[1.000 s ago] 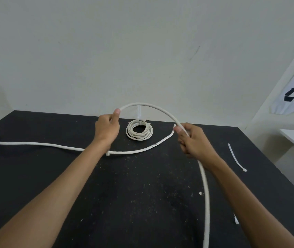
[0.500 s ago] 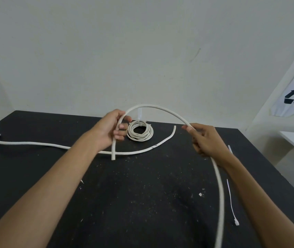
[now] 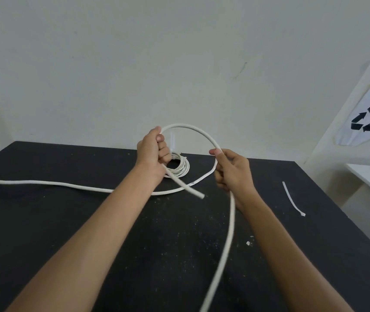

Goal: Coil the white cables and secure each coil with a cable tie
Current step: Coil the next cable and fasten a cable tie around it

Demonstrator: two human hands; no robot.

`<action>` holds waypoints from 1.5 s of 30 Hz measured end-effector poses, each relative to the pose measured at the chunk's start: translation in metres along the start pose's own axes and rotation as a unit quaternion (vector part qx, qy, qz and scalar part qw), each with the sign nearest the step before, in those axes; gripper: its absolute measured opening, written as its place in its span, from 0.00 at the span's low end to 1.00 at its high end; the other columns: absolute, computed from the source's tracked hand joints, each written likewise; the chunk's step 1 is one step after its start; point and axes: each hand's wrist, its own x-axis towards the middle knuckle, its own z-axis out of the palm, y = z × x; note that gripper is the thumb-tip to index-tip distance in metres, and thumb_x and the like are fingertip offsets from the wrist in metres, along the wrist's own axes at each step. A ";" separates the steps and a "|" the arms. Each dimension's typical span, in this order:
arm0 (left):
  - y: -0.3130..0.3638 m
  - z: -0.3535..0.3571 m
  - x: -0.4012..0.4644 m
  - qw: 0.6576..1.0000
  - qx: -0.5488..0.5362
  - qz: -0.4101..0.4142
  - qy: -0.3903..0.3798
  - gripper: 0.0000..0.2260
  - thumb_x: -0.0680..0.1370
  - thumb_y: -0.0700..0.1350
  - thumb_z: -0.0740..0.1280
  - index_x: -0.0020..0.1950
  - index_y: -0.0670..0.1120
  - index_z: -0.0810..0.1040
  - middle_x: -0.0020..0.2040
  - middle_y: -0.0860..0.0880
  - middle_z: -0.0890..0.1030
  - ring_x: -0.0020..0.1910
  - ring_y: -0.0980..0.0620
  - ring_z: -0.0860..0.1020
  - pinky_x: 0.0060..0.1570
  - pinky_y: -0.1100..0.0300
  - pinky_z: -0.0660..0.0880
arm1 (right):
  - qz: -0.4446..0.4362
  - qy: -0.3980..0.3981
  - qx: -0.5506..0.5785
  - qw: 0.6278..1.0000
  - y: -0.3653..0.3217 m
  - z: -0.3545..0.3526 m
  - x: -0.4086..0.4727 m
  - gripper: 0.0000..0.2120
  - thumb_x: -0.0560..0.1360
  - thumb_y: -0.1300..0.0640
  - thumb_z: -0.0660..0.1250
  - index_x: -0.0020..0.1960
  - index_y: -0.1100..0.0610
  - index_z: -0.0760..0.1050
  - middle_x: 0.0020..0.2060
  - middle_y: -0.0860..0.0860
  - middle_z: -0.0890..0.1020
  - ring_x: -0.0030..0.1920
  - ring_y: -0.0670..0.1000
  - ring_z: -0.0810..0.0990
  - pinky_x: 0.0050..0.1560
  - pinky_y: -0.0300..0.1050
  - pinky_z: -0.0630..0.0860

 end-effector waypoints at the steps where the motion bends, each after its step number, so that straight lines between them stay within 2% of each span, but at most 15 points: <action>1: -0.003 0.005 -0.002 0.999 -0.031 0.003 0.012 0.20 0.85 0.47 0.65 0.34 0.50 0.66 0.25 0.55 0.59 0.20 0.57 0.56 0.19 0.64 0.53 | -0.001 0.016 0.020 1.000 0.001 0.006 -0.001 0.10 0.86 0.55 0.65 0.58 0.61 0.81 0.27 0.47 0.64 0.25 0.48 0.61 0.26 0.40 0.58; 6: -0.004 0.011 -0.006 0.995 -0.086 0.026 0.044 0.20 0.85 0.46 0.65 0.34 0.49 0.65 0.27 0.54 0.58 0.21 0.55 0.55 0.19 0.63 0.54 | -0.015 0.041 0.031 0.999 0.001 0.020 -0.007 0.11 0.86 0.57 0.66 0.56 0.64 0.82 0.30 0.51 0.66 0.30 0.49 0.65 0.30 0.45 0.65; 11: -0.008 0.010 -0.008 0.981 -0.157 0.047 0.103 0.19 0.83 0.44 0.65 0.34 0.48 0.64 0.27 0.53 0.57 0.21 0.55 0.54 0.20 0.62 0.54 | -0.086 0.058 -0.126 0.987 0.006 0.034 -0.014 0.11 0.87 0.52 0.64 0.52 0.55 0.82 0.34 0.49 0.75 0.33 0.43 0.69 0.35 0.37 0.69; 15: -0.011 0.009 -0.012 0.974 -0.181 0.042 0.132 0.19 0.83 0.45 0.65 0.34 0.48 0.63 0.27 0.53 0.57 0.22 0.54 0.54 0.22 0.61 0.54 | -0.071 0.051 -0.187 0.978 0.012 0.039 -0.016 0.13 0.88 0.51 0.60 0.54 0.58 0.79 0.43 0.60 0.81 0.37 0.46 0.72 0.34 0.36 0.70; 18: -0.011 0.001 -0.012 0.972 -0.201 0.028 0.114 0.19 0.84 0.45 0.63 0.33 0.48 0.63 0.28 0.53 0.57 0.22 0.54 0.53 0.21 0.61 0.53 | -0.042 0.005 -0.168 0.985 0.008 0.035 -0.013 0.13 0.89 0.51 0.56 0.57 0.55 0.78 0.39 0.59 0.80 0.32 0.44 0.75 0.32 0.39 0.73; 21: -0.014 -0.008 -0.011 0.974 -0.222 -0.010 0.035 0.20 0.84 0.46 0.61 0.32 0.49 0.63 0.26 0.53 0.57 0.20 0.55 0.54 0.19 0.62 0.54 | -0.033 0.004 -0.145 0.989 0.011 0.029 -0.007 0.13 0.89 0.51 0.56 0.58 0.53 0.79 0.33 0.52 0.78 0.28 0.44 0.74 0.31 0.41 0.72; 26: -0.004 -0.022 -0.008 0.996 -0.073 -0.030 -0.052 0.18 0.83 0.47 0.58 0.33 0.48 0.65 0.25 0.53 0.59 0.20 0.55 0.58 0.20 0.62 0.58 | -0.044 0.025 -0.148 0.988 0.016 0.011 -0.004 0.12 0.88 0.54 0.59 0.55 0.54 0.80 0.24 0.48 0.70 0.23 0.50 0.69 0.26 0.42 0.69; 30: 0.000 -0.031 -0.005 0.986 0.144 0.082 -0.017 0.11 0.84 0.43 0.56 0.49 0.42 0.77 0.29 0.49 0.66 0.23 0.53 0.65 0.26 0.60 0.64 | -0.053 0.016 -0.145 0.988 0.010 0.001 -0.004 0.12 0.88 0.54 0.60 0.56 0.55 0.82 0.24 0.47 0.69 0.22 0.49 0.68 0.25 0.41 0.68; 32: 0.000 -0.036 -0.006 0.925 0.321 0.204 -0.011 0.12 0.86 0.44 0.56 0.63 0.46 0.77 0.33 0.47 0.75 0.28 0.50 0.74 0.32 0.55 0.72 | -0.041 0.005 -0.121 0.992 0.007 -0.002 -0.001 0.13 0.89 0.54 0.60 0.57 0.56 0.82 0.24 0.46 0.67 0.21 0.49 0.65 0.24 0.41 0.64; 33: 0.000 -0.041 -0.008 0.858 0.430 0.279 -0.028 0.13 0.87 0.45 0.56 0.69 0.50 0.74 0.39 0.46 0.78 0.33 0.49 0.78 0.37 0.53 0.76 | -0.033 -0.003 -0.107 0.994 0.004 -0.003 0.000 0.13 0.89 0.55 0.60 0.58 0.57 0.83 0.24 0.45 0.66 0.21 0.48 0.63 0.24 0.40 0.63; 36: 0.007 -0.061 -0.007 0.540 0.692 0.471 -0.082 0.16 0.88 0.50 0.58 0.76 0.56 0.72 0.63 0.44 0.74 0.57 0.45 0.79 0.56 0.47 0.77 | -0.019 -0.022 -0.070 0.997 0.000 -0.015 0.005 0.14 0.89 0.54 0.60 0.60 0.58 0.83 0.26 0.46 0.64 0.20 0.48 0.60 0.24 0.40 0.59; 38: 0.016 -0.072 -0.005 0.394 0.728 0.545 -0.131 0.16 0.88 0.53 0.60 0.72 0.52 0.79 0.73 0.42 0.70 0.69 0.42 0.75 0.68 0.42 0.71 | -0.006 -0.028 -0.036 0.999 0.002 -0.025 0.008 0.15 0.90 0.54 0.59 0.60 0.60 0.82 0.28 0.49 0.61 0.20 0.49 0.58 0.25 0.40 0.58; 40: 0.016 -0.081 -0.001 0.291 0.743 0.565 -0.211 0.18 0.87 0.57 0.59 0.66 0.49 0.83 0.74 0.42 0.74 0.76 0.44 0.72 0.74 0.41 0.66 | 0.011 -0.032 -0.002 0.999 0.007 -0.035 0.011 0.16 0.90 0.54 0.59 0.60 0.61 0.82 0.31 0.51 0.58 0.21 0.48 0.56 0.26 0.40 0.58; 42: 0.004 -0.085 0.004 0.201 0.750 0.572 -0.265 0.21 0.87 0.60 0.58 0.61 0.48 0.84 0.66 0.44 0.81 0.77 0.45 0.72 0.79 0.43 0.63 | 0.029 -0.039 0.030 0.998 0.011 -0.042 0.012 0.17 0.90 0.54 0.58 0.60 0.62 0.82 0.32 0.52 0.57 0.21 0.48 0.55 0.26 0.41 0.58; 45: -0.013 -0.085 0.010 0.153 0.724 0.608 -0.288 0.23 0.88 0.60 0.57 0.49 0.46 0.82 0.46 0.46 0.81 0.54 0.42 0.81 0.76 0.47 0.66 | 0.048 -0.048 0.057 0.996 0.015 -0.047 0.010 0.17 0.90 0.54 0.58 0.61 0.64 0.82 0.32 0.53 0.58 0.21 0.48 0.54 0.27 0.42 0.56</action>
